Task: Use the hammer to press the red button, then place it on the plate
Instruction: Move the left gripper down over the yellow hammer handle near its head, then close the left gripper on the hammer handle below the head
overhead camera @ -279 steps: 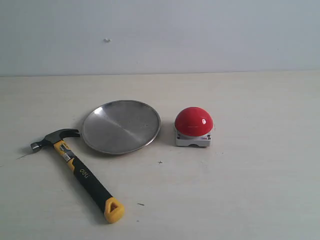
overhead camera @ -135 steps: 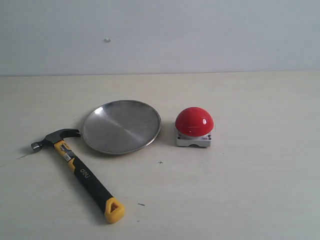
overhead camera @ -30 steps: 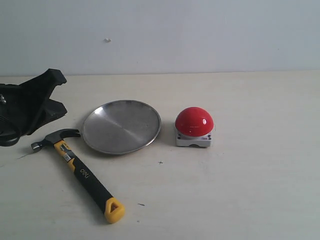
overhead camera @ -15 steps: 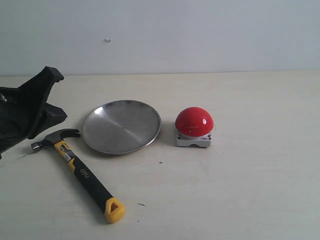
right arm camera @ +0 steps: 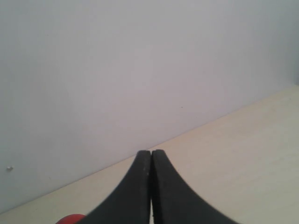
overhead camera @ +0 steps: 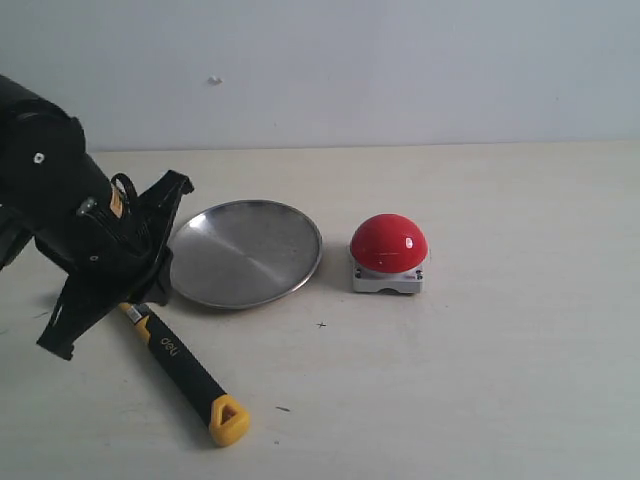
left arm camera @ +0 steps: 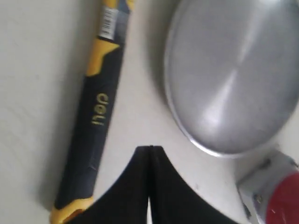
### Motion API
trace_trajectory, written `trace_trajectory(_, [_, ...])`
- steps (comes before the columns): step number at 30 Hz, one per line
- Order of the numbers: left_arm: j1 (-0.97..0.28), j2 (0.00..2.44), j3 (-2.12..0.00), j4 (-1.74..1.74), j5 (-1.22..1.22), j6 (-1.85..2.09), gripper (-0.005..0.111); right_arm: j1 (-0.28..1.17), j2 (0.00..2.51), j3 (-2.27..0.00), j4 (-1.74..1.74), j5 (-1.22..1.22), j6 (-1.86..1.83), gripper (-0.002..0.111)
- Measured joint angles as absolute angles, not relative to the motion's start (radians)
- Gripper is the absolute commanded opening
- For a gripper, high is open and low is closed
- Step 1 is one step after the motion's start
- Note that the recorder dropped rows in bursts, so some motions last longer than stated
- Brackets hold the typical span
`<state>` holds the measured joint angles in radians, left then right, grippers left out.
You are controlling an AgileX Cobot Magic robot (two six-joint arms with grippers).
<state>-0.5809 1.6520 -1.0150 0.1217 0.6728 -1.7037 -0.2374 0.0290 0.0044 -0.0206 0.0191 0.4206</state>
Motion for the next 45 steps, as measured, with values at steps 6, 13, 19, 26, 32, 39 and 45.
trace_trajectory(6, [-0.534, 1.734, -1.042, 0.299, 0.813, -1.767, 0.000, -0.237, 0.029, 0.004, -0.021, 0.019, 0.421, 0.000])
trace_trajectory(13, [-0.481, 1.734, -1.044, 0.411, 0.855, -1.691, 0.006, -0.237, 0.029, 0.004, -0.021, 0.019, 0.421, 0.000])
trace_trajectory(19, [-0.373, 1.751, -1.044, 0.193, 0.830, -1.549, 0.034, -0.237, 0.029, 0.004, -0.021, 0.019, 0.421, 0.000])
trace_trajectory(26, [-0.400, 1.790, -1.044, 0.131, 0.676, -1.542, 0.040, -0.237, 0.029, 0.004, -0.021, 0.019, 0.421, 0.000])
trace_trajectory(32, [-0.416, 1.821, -1.052, 0.120, 0.645, -1.581, 0.051, -0.237, 0.029, 0.004, -0.021, 0.019, 0.421, 0.000])
trace_trajectory(39, [-0.413, 1.858, -1.054, 0.156, 0.628, -1.604, 0.052, -0.237, 0.029, 0.004, -0.021, 0.019, 0.421, 0.000])
trace_trajectory(45, [-0.395, 1.905, -1.081, 0.160, 0.628, -1.602, 0.052, -0.237, 0.029, 0.004, -0.021, 0.019, 0.421, 0.000])
